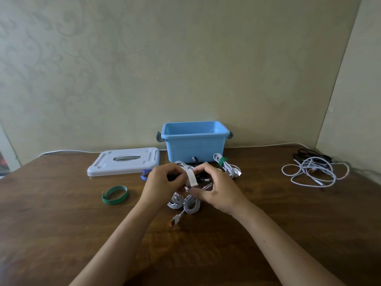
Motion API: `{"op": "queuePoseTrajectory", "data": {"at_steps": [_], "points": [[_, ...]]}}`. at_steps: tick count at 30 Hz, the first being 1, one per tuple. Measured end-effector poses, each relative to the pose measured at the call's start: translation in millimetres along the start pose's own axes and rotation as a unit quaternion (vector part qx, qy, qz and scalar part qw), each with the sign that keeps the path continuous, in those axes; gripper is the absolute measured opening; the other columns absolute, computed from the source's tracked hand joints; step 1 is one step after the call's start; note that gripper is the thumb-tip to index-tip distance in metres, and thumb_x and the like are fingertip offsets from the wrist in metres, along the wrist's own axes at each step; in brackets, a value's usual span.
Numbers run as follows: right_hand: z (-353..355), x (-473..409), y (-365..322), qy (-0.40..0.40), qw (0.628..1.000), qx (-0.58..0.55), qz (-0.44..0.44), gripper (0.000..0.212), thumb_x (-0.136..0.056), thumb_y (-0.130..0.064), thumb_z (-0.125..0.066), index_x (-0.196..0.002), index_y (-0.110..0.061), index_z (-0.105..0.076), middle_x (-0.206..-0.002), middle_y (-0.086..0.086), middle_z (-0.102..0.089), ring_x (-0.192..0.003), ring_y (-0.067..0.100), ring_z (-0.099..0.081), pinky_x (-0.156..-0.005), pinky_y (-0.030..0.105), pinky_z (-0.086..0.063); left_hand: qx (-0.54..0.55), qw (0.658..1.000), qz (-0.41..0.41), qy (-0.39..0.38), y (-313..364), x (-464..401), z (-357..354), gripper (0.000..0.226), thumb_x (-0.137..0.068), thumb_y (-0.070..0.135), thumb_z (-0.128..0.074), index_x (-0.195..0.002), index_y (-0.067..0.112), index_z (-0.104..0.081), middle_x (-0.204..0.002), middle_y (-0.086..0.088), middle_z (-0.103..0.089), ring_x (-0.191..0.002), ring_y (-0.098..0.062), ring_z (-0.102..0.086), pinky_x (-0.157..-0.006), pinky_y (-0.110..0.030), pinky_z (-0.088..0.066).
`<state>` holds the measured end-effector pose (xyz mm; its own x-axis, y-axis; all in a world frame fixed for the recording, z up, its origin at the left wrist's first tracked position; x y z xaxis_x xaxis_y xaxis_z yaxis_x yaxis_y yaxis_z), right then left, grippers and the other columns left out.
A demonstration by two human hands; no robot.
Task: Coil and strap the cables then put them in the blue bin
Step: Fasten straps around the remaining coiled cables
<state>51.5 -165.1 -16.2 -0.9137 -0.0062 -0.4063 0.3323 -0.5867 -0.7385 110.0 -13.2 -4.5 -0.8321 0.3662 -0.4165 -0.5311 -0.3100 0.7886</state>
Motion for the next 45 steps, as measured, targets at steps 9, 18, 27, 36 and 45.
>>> {"op": "queuePoseTrajectory", "data": {"at_steps": [9,18,27,36,45], "points": [[10,0,0,0.045,0.999,-0.021,-0.005,0.016,-0.087,-0.024,-0.081,-0.099,-0.030,-0.073,-0.089,-0.014,-0.073,-0.080,0.001,-0.070,-0.069,0.021,-0.058,0.019,1.000,-0.010,0.004,6,3,-2,0.008,-0.088,0.008,-0.071,-0.082,0.014,-0.071,-0.068,0.004,-0.072,-0.057,-0.011,-0.067,-0.055,-0.019,-0.052],[12,0,7,0.035,0.996,-0.037,-0.077,0.022,-0.087,-0.035,-0.078,-0.076,-0.019,-0.068,-0.050,-0.018,-0.061,-0.045,-0.003,-0.055,-0.046,0.013,-0.036,-0.166,0.967,-0.190,0.015,23,6,-4,0.007,-0.086,0.010,-0.074,-0.084,0.017,-0.076,-0.071,0.017,-0.061,-0.066,-0.001,-0.054,-0.059,-0.011,-0.036],[14,1,0,0.009,0.998,-0.019,-0.056,0.016,-0.091,-0.031,-0.075,-0.078,-0.029,-0.066,-0.057,-0.025,-0.063,-0.055,-0.007,-0.058,-0.053,0.011,-0.038,-0.075,0.989,-0.121,0.031,17,7,-5,0.012,-0.091,0.020,-0.070,-0.083,0.016,-0.078,-0.067,0.007,-0.069,-0.068,-0.013,-0.063,-0.057,-0.025,-0.047],[14,2,15,0.008,0.981,-0.113,-0.157,0.031,-0.093,-0.034,-0.072,-0.085,-0.004,-0.071,-0.055,-0.002,-0.064,-0.047,0.007,-0.055,-0.060,0.021,-0.045,-0.190,0.950,-0.246,-0.014,32,14,-13,0.020,-0.085,0.014,-0.075,-0.103,0.022,-0.077,-0.092,0.012,-0.073,-0.082,-0.003,-0.064,-0.073,-0.021,-0.054],[7,-1,17,-0.010,0.966,-0.195,-0.168,0.030,-0.096,-0.045,-0.064,-0.100,-0.017,-0.074,-0.094,0.007,-0.077,-0.074,0.013,-0.070,-0.076,0.031,-0.053,-0.155,0.973,-0.172,-0.007,24,8,-12,0.012,-0.091,0.010,-0.068,-0.095,0.018,-0.075,-0.076,0.018,-0.067,-0.073,-0.003,-0.064,-0.065,-0.011,-0.048]]}}
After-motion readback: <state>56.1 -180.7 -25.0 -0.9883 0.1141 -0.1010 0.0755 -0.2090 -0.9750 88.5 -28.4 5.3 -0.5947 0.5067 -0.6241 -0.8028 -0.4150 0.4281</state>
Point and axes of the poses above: each hand's wrist, its own x-axis away from the middle knuckle, its own z-axis out of the back of the hand, y = z × x, the point moved 6 cm from there along -x, towards the middle knuckle
